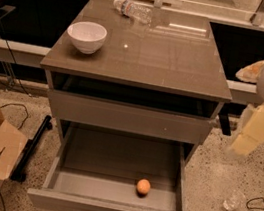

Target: Pick orange from middle drawer and place on counter

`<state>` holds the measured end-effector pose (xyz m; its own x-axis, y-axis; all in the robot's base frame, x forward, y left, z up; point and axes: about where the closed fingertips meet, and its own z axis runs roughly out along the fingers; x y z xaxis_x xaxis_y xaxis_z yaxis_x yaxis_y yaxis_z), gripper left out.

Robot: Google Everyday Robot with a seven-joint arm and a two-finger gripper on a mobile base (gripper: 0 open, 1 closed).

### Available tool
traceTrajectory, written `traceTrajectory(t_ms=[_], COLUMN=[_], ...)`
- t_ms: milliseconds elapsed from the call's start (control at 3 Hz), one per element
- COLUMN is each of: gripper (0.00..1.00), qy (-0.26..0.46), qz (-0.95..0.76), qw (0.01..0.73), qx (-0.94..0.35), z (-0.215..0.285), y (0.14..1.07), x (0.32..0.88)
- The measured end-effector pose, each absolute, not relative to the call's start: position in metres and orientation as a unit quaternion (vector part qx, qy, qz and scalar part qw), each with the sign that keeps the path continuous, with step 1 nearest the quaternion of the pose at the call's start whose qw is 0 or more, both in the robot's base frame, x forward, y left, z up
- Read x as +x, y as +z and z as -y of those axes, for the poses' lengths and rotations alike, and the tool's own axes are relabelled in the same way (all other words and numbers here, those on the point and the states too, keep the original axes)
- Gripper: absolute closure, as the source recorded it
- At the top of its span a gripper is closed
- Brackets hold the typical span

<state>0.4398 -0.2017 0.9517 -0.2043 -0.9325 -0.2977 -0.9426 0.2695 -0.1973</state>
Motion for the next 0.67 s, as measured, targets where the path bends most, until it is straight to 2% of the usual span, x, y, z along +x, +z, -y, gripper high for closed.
traceTrajectory(t_ms=[667], gripper=[0.00], qy=[0.130], qz=[-0.753], qw=[0.242], qx=[-0.598], z=[0.166], y=[0.879], x=[0.454])
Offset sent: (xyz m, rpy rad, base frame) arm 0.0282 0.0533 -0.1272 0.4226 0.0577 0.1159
